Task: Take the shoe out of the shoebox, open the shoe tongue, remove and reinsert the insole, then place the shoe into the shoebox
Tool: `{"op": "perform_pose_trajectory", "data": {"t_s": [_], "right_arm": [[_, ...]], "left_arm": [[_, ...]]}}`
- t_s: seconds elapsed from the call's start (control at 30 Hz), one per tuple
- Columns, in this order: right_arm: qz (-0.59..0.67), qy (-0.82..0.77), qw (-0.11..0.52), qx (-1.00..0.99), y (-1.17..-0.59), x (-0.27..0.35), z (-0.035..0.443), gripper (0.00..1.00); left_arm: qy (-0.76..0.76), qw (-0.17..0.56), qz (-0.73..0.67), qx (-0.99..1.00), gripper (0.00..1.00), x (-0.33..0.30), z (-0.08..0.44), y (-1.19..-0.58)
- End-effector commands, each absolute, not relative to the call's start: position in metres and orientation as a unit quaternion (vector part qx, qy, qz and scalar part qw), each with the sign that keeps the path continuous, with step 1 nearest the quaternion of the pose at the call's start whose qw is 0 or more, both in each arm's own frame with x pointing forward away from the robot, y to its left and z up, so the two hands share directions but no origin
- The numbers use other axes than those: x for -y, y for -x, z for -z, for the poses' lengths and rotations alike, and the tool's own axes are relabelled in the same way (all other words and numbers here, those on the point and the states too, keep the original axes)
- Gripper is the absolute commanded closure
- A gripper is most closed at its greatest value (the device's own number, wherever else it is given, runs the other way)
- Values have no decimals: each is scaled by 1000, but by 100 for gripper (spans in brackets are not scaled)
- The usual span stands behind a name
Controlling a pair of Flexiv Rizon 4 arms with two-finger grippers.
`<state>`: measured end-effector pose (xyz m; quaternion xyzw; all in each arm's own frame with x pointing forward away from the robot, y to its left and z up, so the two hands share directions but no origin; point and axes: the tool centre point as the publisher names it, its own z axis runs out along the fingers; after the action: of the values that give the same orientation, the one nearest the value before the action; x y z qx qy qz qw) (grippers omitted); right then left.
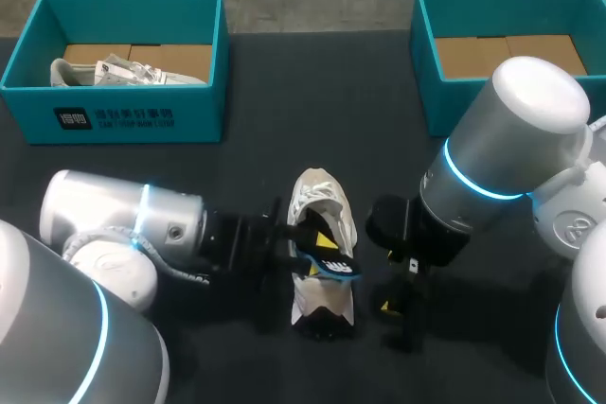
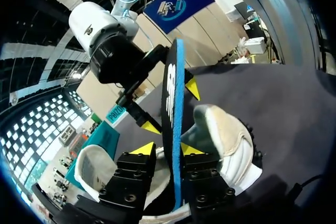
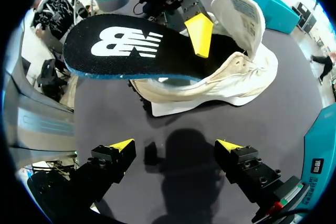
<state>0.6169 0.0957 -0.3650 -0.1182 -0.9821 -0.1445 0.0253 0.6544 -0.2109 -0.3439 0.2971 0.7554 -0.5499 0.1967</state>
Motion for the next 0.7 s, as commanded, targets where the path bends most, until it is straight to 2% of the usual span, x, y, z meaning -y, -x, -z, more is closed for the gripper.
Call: {"op": "perform_pose_trajectory", "data": {"t_s": [0.03,0.53,0.67,0.7], "right_arm": [[143,119,24,982,-616,-97,366,0],[143,119,24,982,-616,-97,366,0],[143,119,24,982,-616,-97,366,0],[143,119,24,982,-616,-97,366,0]], "left_arm": [[-296,199,552,-753,73,204,338,-648],[-304,209,556,-745,73,210,330,-633],[-306,216,548,-748,79,213,330,-633],[-307,218,546,-749,84,213,330,-633]]}}
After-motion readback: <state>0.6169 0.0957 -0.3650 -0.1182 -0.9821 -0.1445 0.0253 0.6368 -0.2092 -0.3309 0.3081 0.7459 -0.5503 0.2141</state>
